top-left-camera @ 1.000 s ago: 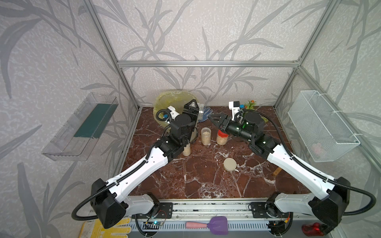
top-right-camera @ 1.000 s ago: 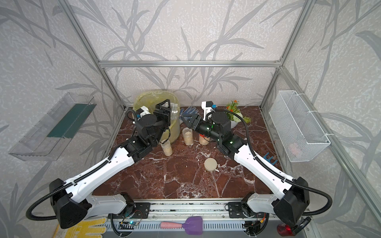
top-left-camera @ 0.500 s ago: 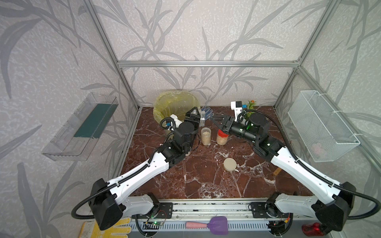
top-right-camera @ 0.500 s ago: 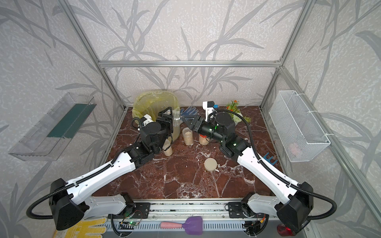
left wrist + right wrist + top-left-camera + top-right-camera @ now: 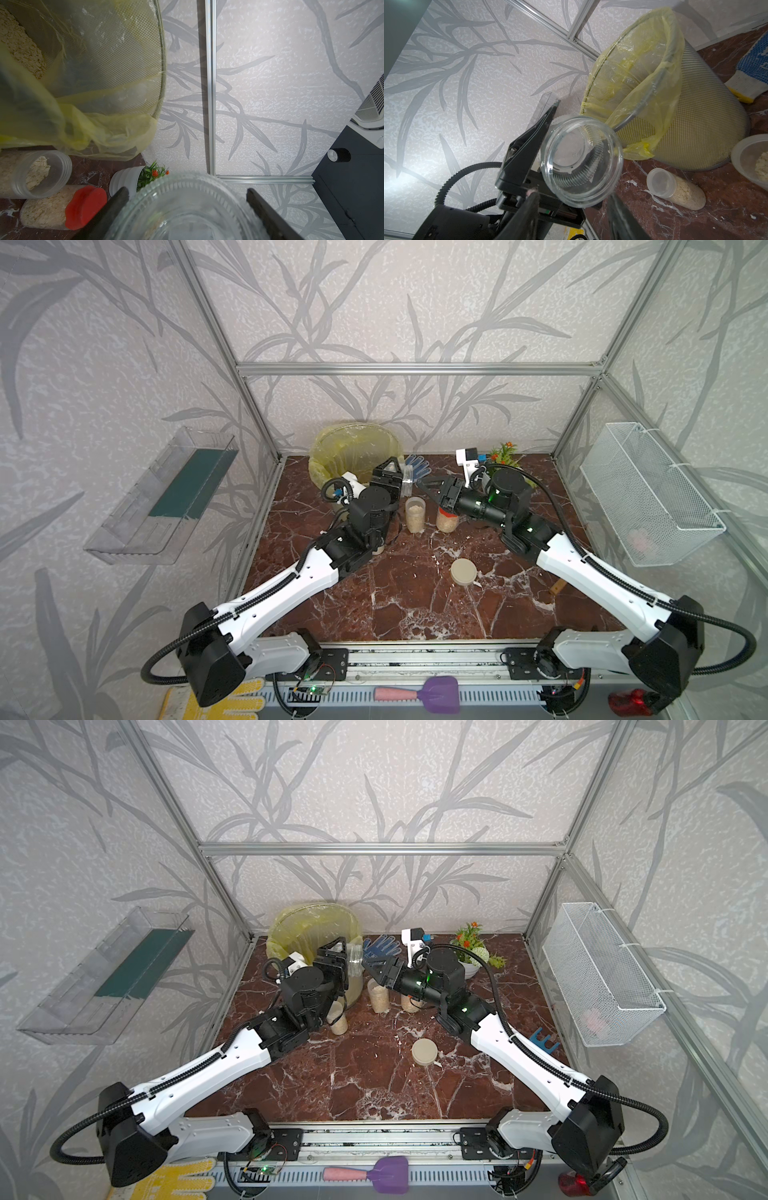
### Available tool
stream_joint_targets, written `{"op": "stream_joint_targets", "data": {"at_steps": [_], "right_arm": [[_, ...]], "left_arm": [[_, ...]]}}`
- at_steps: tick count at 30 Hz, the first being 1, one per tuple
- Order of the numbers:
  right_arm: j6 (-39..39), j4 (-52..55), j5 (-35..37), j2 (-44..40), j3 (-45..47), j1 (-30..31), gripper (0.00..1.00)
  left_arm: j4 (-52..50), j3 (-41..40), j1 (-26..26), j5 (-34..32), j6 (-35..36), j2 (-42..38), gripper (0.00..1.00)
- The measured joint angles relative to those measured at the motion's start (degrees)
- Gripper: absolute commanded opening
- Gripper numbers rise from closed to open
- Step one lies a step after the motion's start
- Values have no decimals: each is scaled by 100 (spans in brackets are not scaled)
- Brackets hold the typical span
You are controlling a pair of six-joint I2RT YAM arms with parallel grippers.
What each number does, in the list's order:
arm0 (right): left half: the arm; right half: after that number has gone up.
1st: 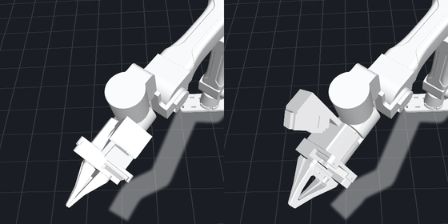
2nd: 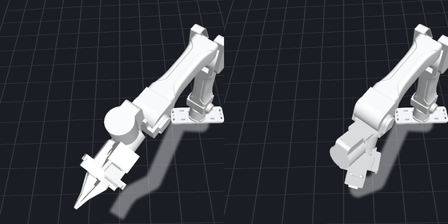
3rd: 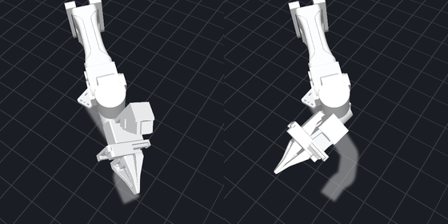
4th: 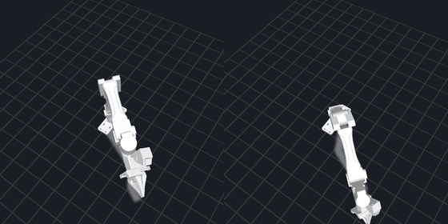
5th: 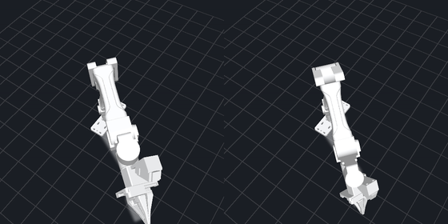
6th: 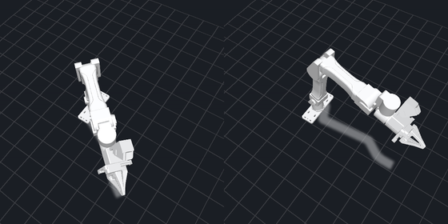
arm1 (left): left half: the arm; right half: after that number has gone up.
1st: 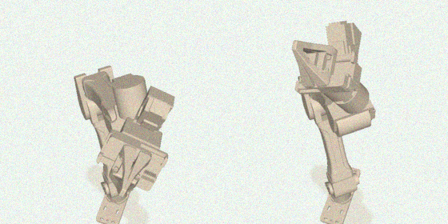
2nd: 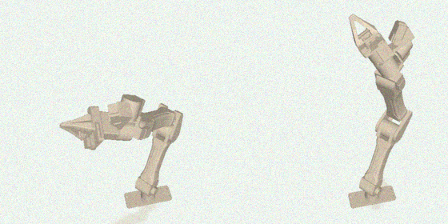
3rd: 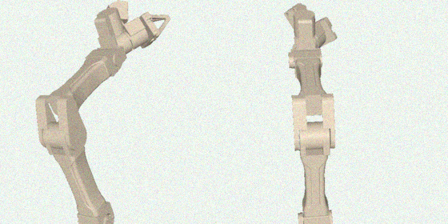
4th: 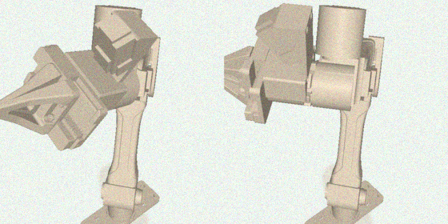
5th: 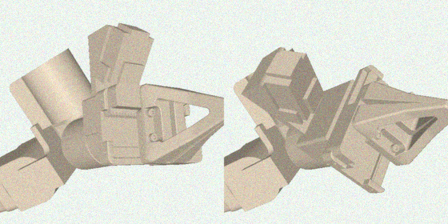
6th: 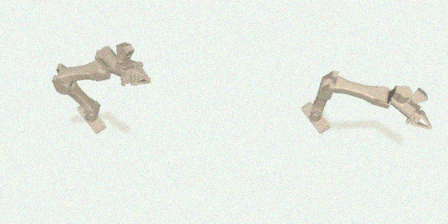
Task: Empty expired oatmeal from jars
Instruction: Place the jar at the center of the board.
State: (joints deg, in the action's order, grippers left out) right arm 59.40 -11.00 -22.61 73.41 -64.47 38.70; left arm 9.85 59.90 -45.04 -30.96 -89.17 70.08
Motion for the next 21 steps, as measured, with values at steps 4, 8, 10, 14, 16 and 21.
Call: {"op": "stream_joint_targets", "data": {"at_steps": [4,8,10,14,16,21], "right_arm": [[61,-72,-2,0,2,0,53],[155,-116,-4,2,-4,0,52],[240,-122,-20,11,-11,0,51],[452,-219,-90,127,-50,0,50],[592,-275,-151,251,-107,0,49],[938,-466,-238,476,-140,0,48]], "left_arm": [[-2,-52,-2,107,4,2,0],[9,-52,-2,175,50,2,0],[13,-52,-2,216,81,2,0],[116,-83,-7,302,181,0,0],[208,-168,-13,334,221,-17,0],[260,-380,-26,372,341,-79,0]]}}
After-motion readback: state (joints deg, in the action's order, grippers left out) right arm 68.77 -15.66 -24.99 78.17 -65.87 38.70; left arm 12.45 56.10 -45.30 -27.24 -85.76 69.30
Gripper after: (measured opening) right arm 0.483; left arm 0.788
